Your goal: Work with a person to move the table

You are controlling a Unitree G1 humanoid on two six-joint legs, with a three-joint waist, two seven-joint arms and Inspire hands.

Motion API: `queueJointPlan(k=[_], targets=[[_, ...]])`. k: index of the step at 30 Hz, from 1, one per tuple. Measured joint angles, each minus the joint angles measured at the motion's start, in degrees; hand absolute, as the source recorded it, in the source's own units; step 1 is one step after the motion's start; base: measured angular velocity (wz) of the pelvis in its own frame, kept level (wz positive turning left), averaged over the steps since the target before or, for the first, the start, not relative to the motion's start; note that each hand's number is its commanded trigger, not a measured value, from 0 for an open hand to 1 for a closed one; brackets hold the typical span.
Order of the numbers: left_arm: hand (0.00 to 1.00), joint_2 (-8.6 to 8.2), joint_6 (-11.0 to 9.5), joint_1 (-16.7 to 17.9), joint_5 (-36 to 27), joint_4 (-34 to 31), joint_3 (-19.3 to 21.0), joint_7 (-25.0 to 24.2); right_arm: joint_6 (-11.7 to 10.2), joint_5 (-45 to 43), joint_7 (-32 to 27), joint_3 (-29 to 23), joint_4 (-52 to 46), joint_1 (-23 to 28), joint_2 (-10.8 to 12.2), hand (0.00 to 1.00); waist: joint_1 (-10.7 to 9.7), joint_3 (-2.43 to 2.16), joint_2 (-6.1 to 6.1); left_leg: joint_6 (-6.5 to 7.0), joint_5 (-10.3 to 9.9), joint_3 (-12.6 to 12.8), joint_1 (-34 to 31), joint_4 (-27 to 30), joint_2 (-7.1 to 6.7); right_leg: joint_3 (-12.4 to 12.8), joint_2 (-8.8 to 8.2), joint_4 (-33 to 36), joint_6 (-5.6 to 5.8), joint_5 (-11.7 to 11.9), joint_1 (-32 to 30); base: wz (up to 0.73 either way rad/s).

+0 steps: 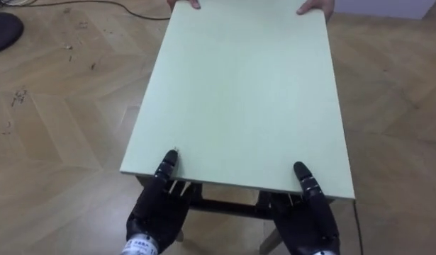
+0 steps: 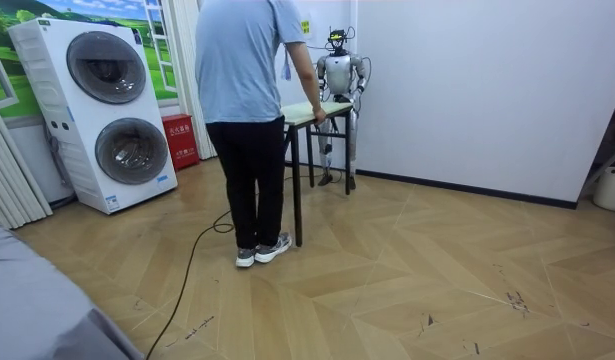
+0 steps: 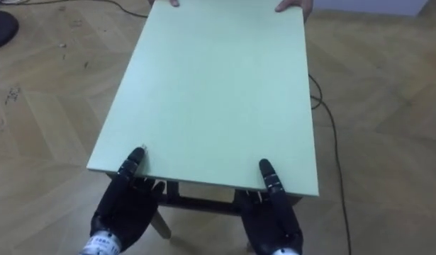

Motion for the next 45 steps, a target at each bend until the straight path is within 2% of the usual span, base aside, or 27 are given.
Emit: queueJointPlan(k=[6, 11, 13, 17, 20, 23, 24, 25, 26, 27, 28, 29, 30, 31, 32, 33, 34, 35, 36, 37, 38, 40, 41, 42, 44, 45], targets=[[1.0, 0.65, 0.1, 1.2, -0.1, -1.0, 0.0, -0.6, 0.1, 0.0, 0.3, 0.3, 0.0, 0.2, -0.5, 1.0, 0.1, 0.19, 0.38, -0.27, 0.2, 0.0, 0.2, -0.6, 0.12, -0.5, 0.15, -0.8, -0.07, 0.1, 0.4, 0.0], [1.0, 0.57, 0.1, 1.2, -0.4, -1.2, -0.1, -0.6, -0.1, -0.2, 0.6, 0.2, 0.0, -0.3, -1.2, 1.0, 0.4, 0.43, 1.44, -0.32, 0.2, -0.3, 0.1, -0.6, 0.17, -1.1, 0.18, -1.0, -0.07, 0.1, 0.8, 0.06], [1.0, 0.33, 0.1, 1.3, -0.4, -1.2, -0.2, -0.6, -0.4, -0.4, 0.7, 0.1, 0.0, -0.3, -1.5, 1.0, 0.1, 0.44, 2.56, -0.34, 0.1, -1.4, 0.2, -0.4, 0.14, -2.4, 0.17, -1.6, -0.03, 0.0, 2.1, 0.27], [1.0, 0.08, 0.2, 1.3, -0.4, -1.2, -0.2, -0.6, -0.4, -0.4, 0.7, 0.0, 0.0, -0.3, -1.8, 1.0, -0.1, 0.51, 3.5, -0.6, 0.3, -3.6, 0.2, -0.2, 0.07, -4.6, 0.16, -2.1, -0.02, -0.8, 3.8, 0.37], [1.0, -0.41, 0.2, 1.4, -0.4, -1.2, -0.4, -0.6, -0.7, -0.4, 0.7, -0.1, -0.4, -0.3, -2.2, 1.0, -0.5, 0.39, 3.83, -1.2, 1.0, -6.9, -0.6, -0.2, -0.4, -7.3, 0.12, -2.2, -0.2, -2.2, 4.7, 0.6], [1.0, -1.3, 0.2, 0.9, -0.4, -1.2, -0.7, -0.6, -1.7, -0.4, 0.7, -0.2, -1.1, -0.4, -2.5, 1.0, -0.4, 0.29, 4.23, -1.84, 3.0, -8.3, -1.9, -1.2, -0.81, -11.9, -0.24, -2.2, -0.75, -3.1, 5.5, 0.8], [1.0, -1.79, 0.2, 0.9, -0.4, -1.2, -0.8, -0.6, -2.3, -0.5, 0.9, -0.2, -1.1, -0.3, -2.5, 1.0, -0.9, 0.15, 4.54, -1.77, 4.1, -7.8, -2.0, -2.4, -0.97, -14.7, -0.43, -2.9, -1.06, -3.3, 6.4, 0.83], [1.0, -1.86, 0.2, 0.9, -0.4, -1.2, -0.8, -0.6, -2.4, -0.8, 1.1, -0.2, -1.1, -0.4, -2.5, 1.0, -1.3, 0.08, 4.7, -1.66, 4.8, -6.9, -2.0, -3.1, -1.03, -16.2, -0.64, -3.1, -1.23, -3.4, 6.7, 1.13], [1.0, -1.9, 0.2, 0.8, -0.4, -1.2, -0.9, -0.6, -2.7, -1.4, 1.4, -0.4, -1.1, -0.4, -2.4, 1.0, -2.1, 0.01, 5.0, -1.21, 6.0, -4.1, -2.4, -3.8, -1.05, -19.5, -1.21, -3.5, -1.57, -3.8, 7.4, 1.12], [1.0, -2.11, 0.3, 0.7, -0.4, -1.2, -0.9, -0.6, -2.9, -1.6, 1.5, -0.5, -1.1, -0.4, -2.5, 1.0, -2.5, 0.13, 5.05, -0.57, 5.6, -0.4, -2.5, -2.1, -0.84, -22.4, -1.98, -4.4, -1.81, -4.2, 8.2, 1.14], [1.0, -2.24, 0.4, 1.0, -0.4, -1.2, -0.9, -0.7, -2.9, -1.8, 1.5, -0.4, -1.1, -0.4, -2.5, 1.0, -2.4, 0.18, 4.97, 0.48, 2.7, 2.8, -2.2, 3.3, 0.16, -24.2, -2.16, -4.8, -1.89, -4.5, 9.6, 0.77], [1.0, -2.31, 0.5, 1.2, -0.5, -1.2, -0.8, -0.9, -2.9, -1.8, 1.5, -0.5, -1.1, -0.4, -2.4, 1.0, -2.2, 0.17, 5.01, 0.74, 1.2, 4.1, -1.6, 5.7, 0.51, -25.1, -2.14, -5.0, -1.91, -4.6, 10.2, 0.55], [1.0, -2.48, 0.9, 1.2, -0.5, -1.2, -0.5, -1.0, -2.9, -1.8, 1.5, -0.6, -1.1, -0.4, -2.4, 1.0, -1.8, 0.14, 5.28, 0.19, -0.8, 5.4, -0.6, 8.4, 1.36, -26.7, -1.91, -4.6, -1.82, -4.9, 11.1, 0.61], [1.0, -2.69, 1.3, 0.7, -0.3, -1.2, -0.3, -1.0, -2.9, -2.0, 1.6, -0.8, -1.2, -0.7, -2.4, 1.0, -1.8, 0.29, 5.81, -0.16, -1.2, 5.1, -0.3, 6.6, 0.98, -28.2, -1.93, -3.1, -1.64, -5.1, 10.8, 0.64], [1.0, -2.68, 1.4, 0.4, -0.2, -1.2, -0.2, -1.0, -2.9, -2.1, 1.6, -0.9, -1.2, -0.8, -2.3, 1.0, -1.7, 0.35, 6.09, -0.05, -1.1, 5.0, 0.0, 4.7, 0.88, -28.6, -2.05, -2.0, -1.64, -5.1, 10.3, 0.71], [1.0, -2.68, 1.8, 0.1, 0.2, -1.2, 0.0, -1.0, -2.8, -2.2, 1.6, -1.4, -1.2, -0.8, -2.1, 1.0, -1.7, 0.34, 6.34, 0.57, -0.6, 3.9, 1.5, 0.4, 0.31, -28.7, -2.56, 1.1, -1.52, -5.2, 9.2, 0.62], [1.0, -2.84, 1.9, -0.1, 0.7, -1.2, 0.4, -1.0, -2.4, -2.2, 1.5, -1.6, -1.1, -0.8, -2.1, 1.0, -1.6, 0.73, 6.3, 0.38, 0.2, 1.0, 3.1, -2.9, -0.25, -27.4, -3.65, 7.1, -1.19, -5.7, 6.6, 0.57], [1.0, -2.79, 1.8, -0.1, 0.8, -1.2, 0.6, -1.0, -2.3, -2.3, 1.4, -1.6, -1.1, -0.7, -1.5, 1.0, -1.5, 0.92, 6.15, 0.38, 0.4, -1.1, 3.2, -3.1, -0.19, -25.0, -3.87, 7.9, -0.72, -6.5, 5.4, 0.34], [1.0, -2.51, 1.2, -0.1, 0.8, -1.4, 1.0, -1.2, -2.2, -3.0, 1.3, -1.3, -1.1, -0.7, -0.1, 1.0, -1.1, 0.94, 5.62, 0.18, 0.5, -4.9, 2.2, -2.9, -0.41, -19.6, -1.9, 1.3, -1.17, -6.2, 3.4, 0.45], [1.0, -2.45, 1.2, -0.2, 0.6, -1.3, 1.8, -1.3, -2.0, -4.2, 1.3, -1.3, -1.1, -0.9, 0.5, 1.0, -1.0, 0.89, 5.52, -0.06, 0.6, -6.9, 0.7, -2.4, -1.03, -17.7, -1.82, -1.5, -1.95, -1.3, 2.3, 0.56], [1.0, -2.77, 1.3, -0.1, 0.7, -1.3, 2.0, -1.1, -2.0, -4.3, 1.4, -1.2, -1.2, -0.8, 0.4, 1.0, -1.2, 0.76, 5.68, -0.13, 0.6, -7.1, 0.5, -2.7, -1.22, -19.3, -2.27, -1.2, -1.82, -1.2, 2.7, 0.6], [1.0, -2.76, 1.8, 0.0, 0.8, -1.3, 2.1, -0.9, -1.6, -4.3, 1.4, -1.2, -1.0, -0.9, 0.3, 1.0, 0.1, 0.84, 5.68, -0.32, 1.1, -4.9, 0.7, -3.7, -1.41, -21.1, -2.7, -0.7, -1.83, -1.2, 2.6, 0.29], [1.0, -2.83, 2.0, 0.1, 0.8, -1.3, 2.0, -0.9, -1.1, -4.2, 1.4, -1.4, -1.0, -0.9, 0.2, 1.0, 0.5, 0.91, 5.55, -0.05, 1.8, -3.3, 0.7, -4.6, -1.41, -22.1, -3.14, -0.6, -1.83, -1.2, 2.9, 0.37], [1.0, -2.92, 2.1, 0.2, 0.8, -1.3, 2.0, -0.8, -1.1, -4.5, 1.4, -1.5, -1.0, -0.9, 0.4, 1.0, 0.7, 0.93, 5.39, 0.43, 2.4, -2.9, 0.9, -5.2, -1.89, -22.9, -3.7, -0.6, -1.83, -1.2, 3.0, 0.42], [1.0, -2.95, 2.1, 0.5, 0.8, -1.3, 2.0, -0.8, -0.8, -4.6, 1.4, -1.5, -0.7, -0.8, 0.4, 1.0, 1.4, 1.11, 5.03, 0.88, 2.6, -3.5, 1.0, -5.5, -2.25, -23.5, -4.33, -0.7, -1.49, -1.2, 3.8, 0.38], [1.0, -2.71, 2.1, 0.8, 0.9, -1.4, 2.0, -0.8, -0.5, -4.6, 1.4, -1.5, -0.7, -0.5, 0.4, 1.0, 1.3, 1.08, 4.78, 1.17, 2.7, -4.6, 1.0, -5.3, -2.9, -24.3, -4.93, -0.7, -0.72, -1.4, 4.7, 0.59]])
